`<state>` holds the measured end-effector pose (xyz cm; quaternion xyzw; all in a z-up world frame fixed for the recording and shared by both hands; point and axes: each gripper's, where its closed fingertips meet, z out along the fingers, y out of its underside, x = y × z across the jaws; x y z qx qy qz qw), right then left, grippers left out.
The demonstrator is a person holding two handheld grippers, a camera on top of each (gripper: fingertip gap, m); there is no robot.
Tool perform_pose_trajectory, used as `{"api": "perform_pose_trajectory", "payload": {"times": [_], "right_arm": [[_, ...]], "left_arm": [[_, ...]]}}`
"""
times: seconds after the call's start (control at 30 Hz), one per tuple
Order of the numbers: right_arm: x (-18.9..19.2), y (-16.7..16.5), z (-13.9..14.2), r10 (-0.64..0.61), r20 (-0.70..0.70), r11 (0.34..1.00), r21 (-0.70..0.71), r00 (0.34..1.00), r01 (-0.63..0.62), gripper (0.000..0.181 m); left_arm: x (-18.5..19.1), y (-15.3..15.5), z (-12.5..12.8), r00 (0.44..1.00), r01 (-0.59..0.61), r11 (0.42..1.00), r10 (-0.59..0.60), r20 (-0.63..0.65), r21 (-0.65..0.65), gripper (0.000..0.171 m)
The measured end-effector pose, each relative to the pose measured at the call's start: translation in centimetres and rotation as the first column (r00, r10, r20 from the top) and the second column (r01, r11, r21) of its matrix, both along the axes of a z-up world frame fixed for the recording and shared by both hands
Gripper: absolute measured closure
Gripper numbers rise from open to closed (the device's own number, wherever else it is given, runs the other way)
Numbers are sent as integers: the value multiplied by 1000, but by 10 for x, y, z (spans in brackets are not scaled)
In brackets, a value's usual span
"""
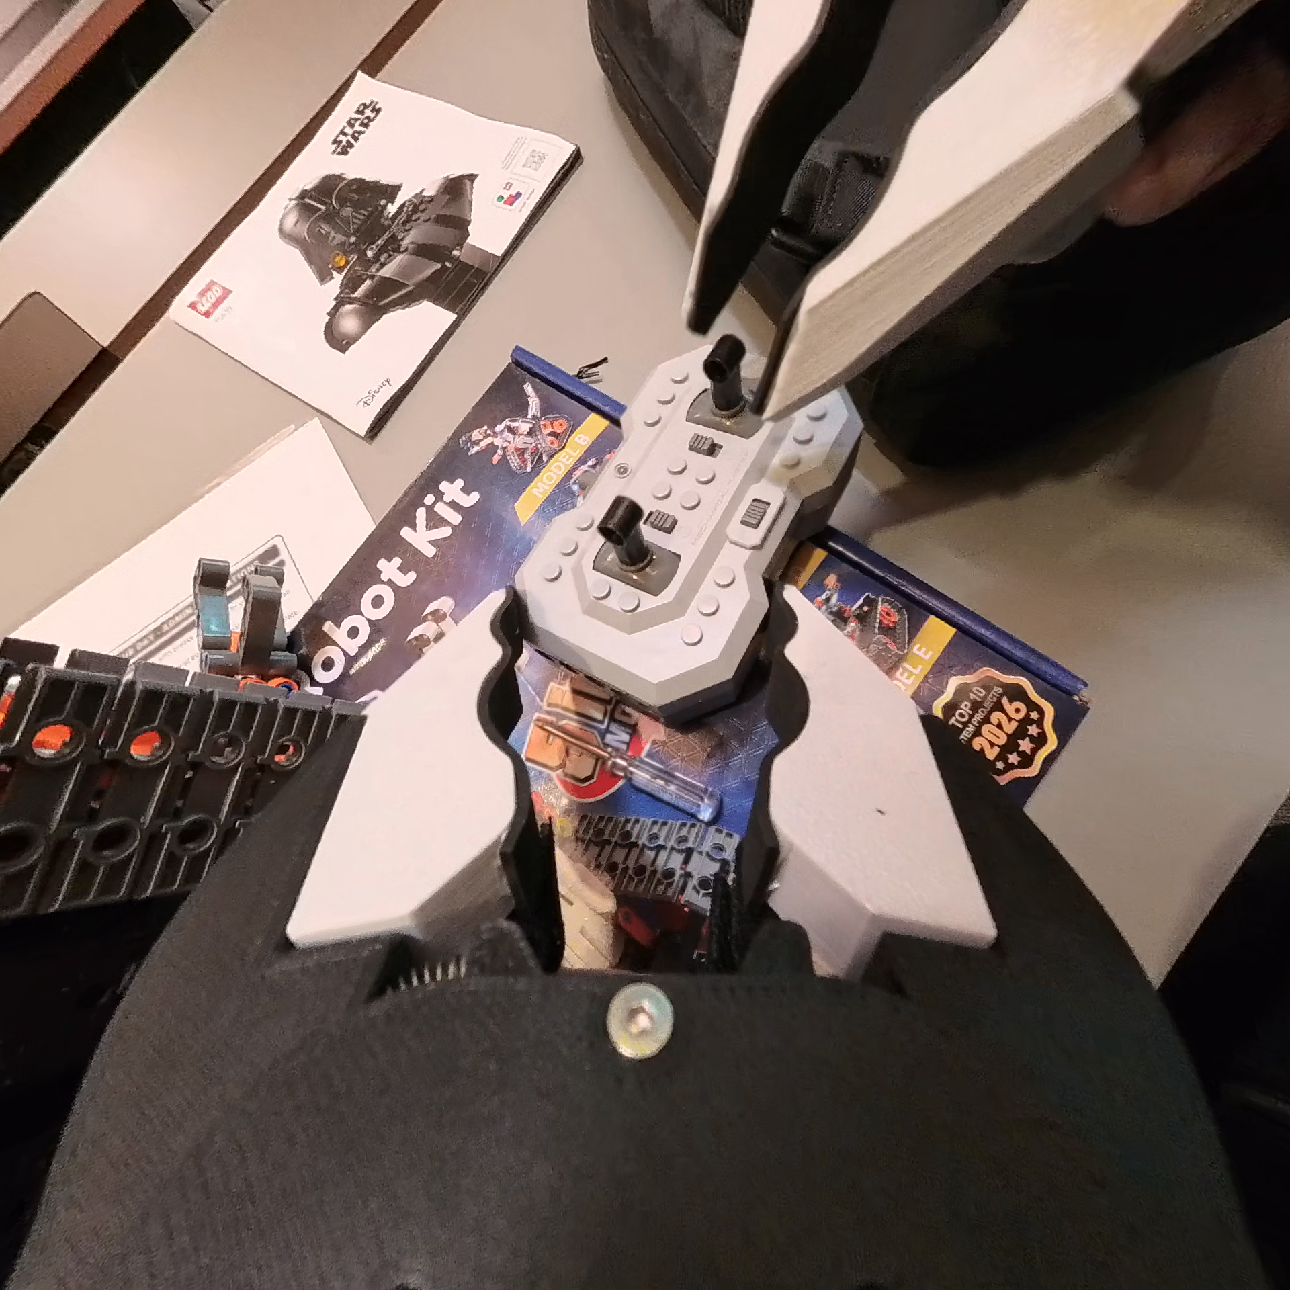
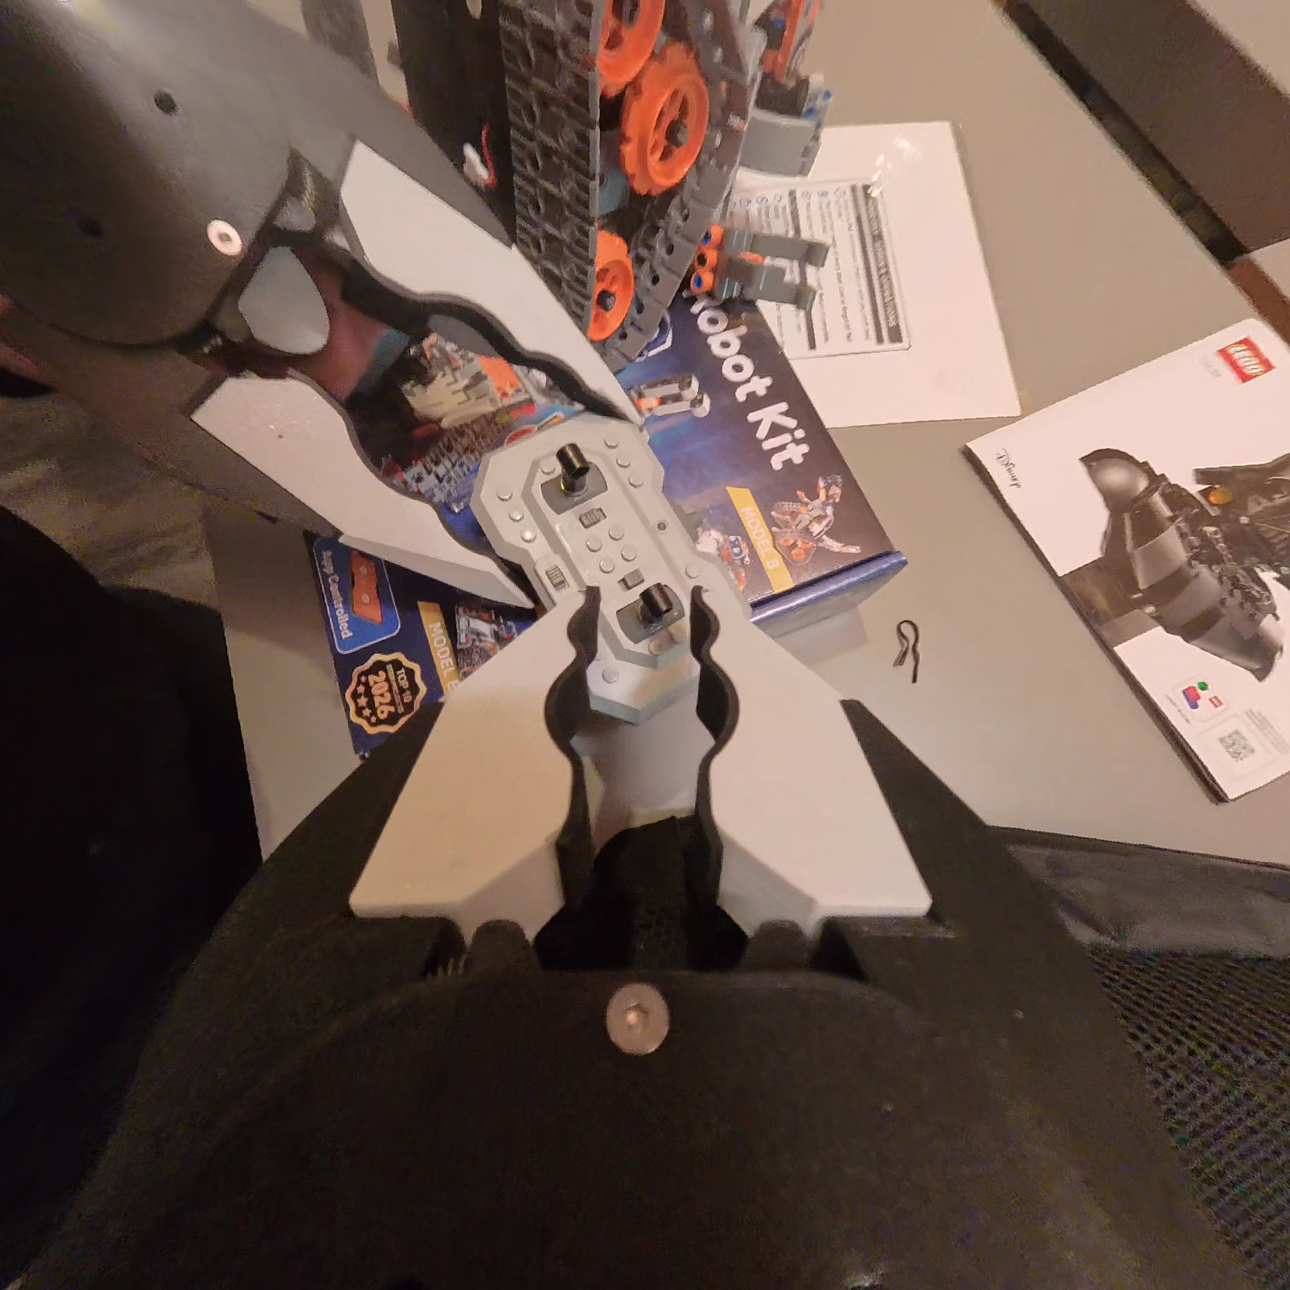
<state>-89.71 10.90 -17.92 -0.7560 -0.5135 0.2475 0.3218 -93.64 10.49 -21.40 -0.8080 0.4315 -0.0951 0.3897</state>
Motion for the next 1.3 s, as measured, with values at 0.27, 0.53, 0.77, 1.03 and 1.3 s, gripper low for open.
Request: {"api": "perform_pose_trajectory", "payload": {"times": [0.27,0.53,0.77,1.03,1.3], "right_arm": [[-2,0,-7,45,38,999,-11,998,-45,175],[-3,-6,-8,61,34,998,21,998,-62,176],[-4,-12,-8,89,23,996,26,996,-90,176],[-3,-10,-5,53,-43,998,-16,998,-53,174],[13,9,17,-225,-233,960,-221,946,174,127]], "left_arm": [[1,-4,0,1000,15,1000,-16,4,11,104],[-3,-9,16,995,26,1000,-27,91,8,101],[2,-3,26,994,91,994,-94,50,56,142],[8,-6,22,992,99,994,-102,70,54,166],[6,-2,37,974,2,1000,-8,224,29,167]]}}
